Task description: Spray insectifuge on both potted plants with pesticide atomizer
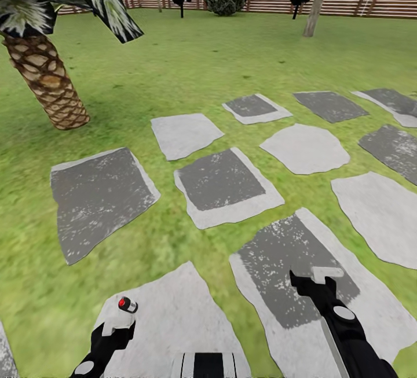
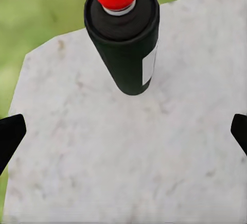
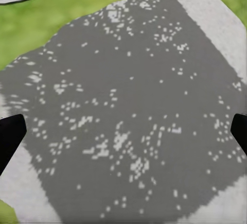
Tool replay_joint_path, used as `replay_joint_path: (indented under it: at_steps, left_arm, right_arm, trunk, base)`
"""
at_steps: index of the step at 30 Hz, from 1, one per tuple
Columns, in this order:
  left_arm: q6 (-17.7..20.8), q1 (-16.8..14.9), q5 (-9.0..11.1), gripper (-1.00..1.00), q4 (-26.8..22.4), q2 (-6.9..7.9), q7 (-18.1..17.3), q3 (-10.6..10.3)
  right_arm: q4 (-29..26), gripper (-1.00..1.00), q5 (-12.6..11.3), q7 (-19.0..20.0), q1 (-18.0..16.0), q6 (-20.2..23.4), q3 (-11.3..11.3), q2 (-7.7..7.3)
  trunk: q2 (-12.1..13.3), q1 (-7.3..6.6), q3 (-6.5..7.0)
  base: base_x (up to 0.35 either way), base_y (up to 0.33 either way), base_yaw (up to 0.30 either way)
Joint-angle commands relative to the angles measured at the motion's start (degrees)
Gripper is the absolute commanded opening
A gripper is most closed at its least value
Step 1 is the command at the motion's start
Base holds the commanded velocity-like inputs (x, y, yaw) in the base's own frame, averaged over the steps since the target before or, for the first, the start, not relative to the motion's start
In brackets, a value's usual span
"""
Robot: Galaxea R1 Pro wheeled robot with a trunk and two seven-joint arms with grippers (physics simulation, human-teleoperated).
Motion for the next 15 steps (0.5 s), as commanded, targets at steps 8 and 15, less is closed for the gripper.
replay_joint_path:
  at_steps: [8,15]
  left_arm:
    - [-0.3,0.0,0.7,1.0,0.0,0.06,0.0,0.1]
    - [-0.4,0.0,0.7,1.0,0.0,0.1,0.0,0.2]
  right_arm:
    - [-0.1,1.0,0.3,0.0,0.0,0.3,0.0,0.05]
    - [-0.1,1.0,0.3,0.0,0.0,0.3,0.0,0.05]
  trunk:
    - [-0.1,0.19,-1.82]
    - [-0.1,0.19,-1.82]
  base:
    - [0.0,0.0,-0.001]
    - [0.0,0.0,0.0]
